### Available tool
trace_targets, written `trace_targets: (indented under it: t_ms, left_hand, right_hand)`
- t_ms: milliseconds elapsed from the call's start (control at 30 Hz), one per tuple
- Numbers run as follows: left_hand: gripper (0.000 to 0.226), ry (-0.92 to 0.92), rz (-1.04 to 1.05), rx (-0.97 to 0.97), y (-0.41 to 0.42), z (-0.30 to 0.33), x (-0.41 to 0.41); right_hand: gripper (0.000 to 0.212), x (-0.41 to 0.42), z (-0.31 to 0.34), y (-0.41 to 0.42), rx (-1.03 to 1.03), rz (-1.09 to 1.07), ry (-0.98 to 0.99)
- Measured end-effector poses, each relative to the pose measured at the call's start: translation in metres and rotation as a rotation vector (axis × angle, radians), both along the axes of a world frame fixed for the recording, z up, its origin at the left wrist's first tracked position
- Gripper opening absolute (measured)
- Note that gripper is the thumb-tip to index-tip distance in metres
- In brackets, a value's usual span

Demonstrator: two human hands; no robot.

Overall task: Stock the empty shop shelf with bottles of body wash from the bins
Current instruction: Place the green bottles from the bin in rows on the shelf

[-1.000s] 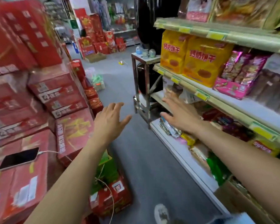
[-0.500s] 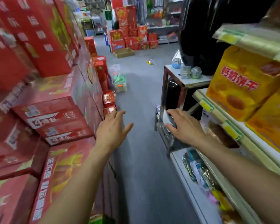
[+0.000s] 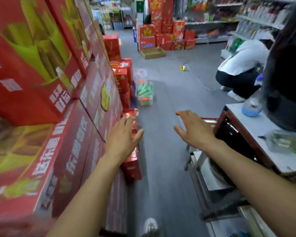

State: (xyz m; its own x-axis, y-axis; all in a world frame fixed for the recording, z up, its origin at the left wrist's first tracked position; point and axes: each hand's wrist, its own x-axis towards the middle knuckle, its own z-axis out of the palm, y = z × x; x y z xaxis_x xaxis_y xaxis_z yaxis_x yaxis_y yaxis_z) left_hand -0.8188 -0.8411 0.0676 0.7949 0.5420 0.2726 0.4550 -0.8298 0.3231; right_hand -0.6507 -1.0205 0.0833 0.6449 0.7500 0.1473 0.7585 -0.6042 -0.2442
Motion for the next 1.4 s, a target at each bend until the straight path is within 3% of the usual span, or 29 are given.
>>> trace_targets:
  t_ms: [200, 700, 1000, 1233, 1400]
  left_hand:
    - [0.045, 0.025, 0.005, -0.032, 0.124, 0.010, 0.131]
    - [0.052, 0.052, 0.081, -0.009, 0.392, -0.006, 0.488]
    - [0.055, 0.133, 0.251, -0.095, 0.513, -0.030, 0.641]
    - [0.052, 0.096, 0.337, -0.171, 0.625, -0.065, 0.774]
    - [0.052, 0.191, 0.435, -0.205, 0.701, -0.079, 0.856]
  right_hand:
    - [0.051, 0.127, 0.003, 0.118, -0.034, -0.030, 0.007]
    - [0.052, 0.500, 0.005, 0.386, -0.113, 0.046, 0.003]
    - [0.051, 0.685, -0.011, 0.546, -0.211, 0.187, 0.012]
    - [0.050, 0.825, -0.032, 0.697, -0.225, 0.319, -0.008]
    - [0.050, 0.912, -0.039, 0.801, -0.322, 0.423, -0.006]
